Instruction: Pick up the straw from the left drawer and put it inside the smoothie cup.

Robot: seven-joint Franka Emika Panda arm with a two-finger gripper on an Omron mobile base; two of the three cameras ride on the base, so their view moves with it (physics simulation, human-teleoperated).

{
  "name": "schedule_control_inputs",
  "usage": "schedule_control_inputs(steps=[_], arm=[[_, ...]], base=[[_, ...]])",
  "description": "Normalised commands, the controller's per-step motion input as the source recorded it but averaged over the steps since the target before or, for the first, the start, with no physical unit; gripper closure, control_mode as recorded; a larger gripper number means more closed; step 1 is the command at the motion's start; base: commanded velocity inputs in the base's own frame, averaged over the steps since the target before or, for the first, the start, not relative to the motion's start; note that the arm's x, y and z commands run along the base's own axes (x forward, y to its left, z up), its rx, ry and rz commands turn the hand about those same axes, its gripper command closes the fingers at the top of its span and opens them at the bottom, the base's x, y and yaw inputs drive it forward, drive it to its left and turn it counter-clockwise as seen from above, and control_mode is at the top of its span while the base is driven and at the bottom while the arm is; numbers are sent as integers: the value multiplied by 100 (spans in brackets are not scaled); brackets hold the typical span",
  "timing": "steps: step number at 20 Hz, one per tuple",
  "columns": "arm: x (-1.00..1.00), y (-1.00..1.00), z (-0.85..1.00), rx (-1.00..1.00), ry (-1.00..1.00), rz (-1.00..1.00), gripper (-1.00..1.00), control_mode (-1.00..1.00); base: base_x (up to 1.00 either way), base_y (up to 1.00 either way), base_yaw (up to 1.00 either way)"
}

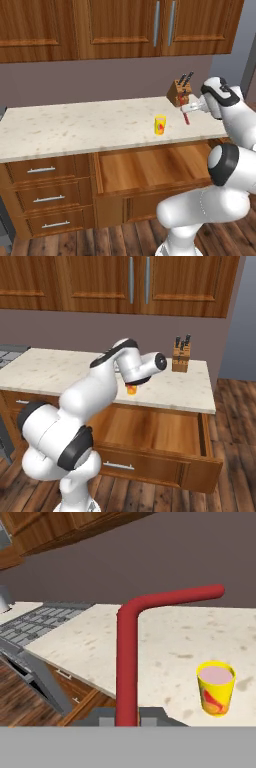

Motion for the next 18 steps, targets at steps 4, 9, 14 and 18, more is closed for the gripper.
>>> schedule_control_inputs(steps=[4,9,14,18], arm=[[40,9,0,10,0,0,100,-100],[39,10,0,10,0,0,100,-100],[37,6,0,9,-1,0,100,-100],[40,1,-3,9,-1,0,100,-100]], base=[[0,0,0],[0,0,0],[0,0,0],[0,0,0]])
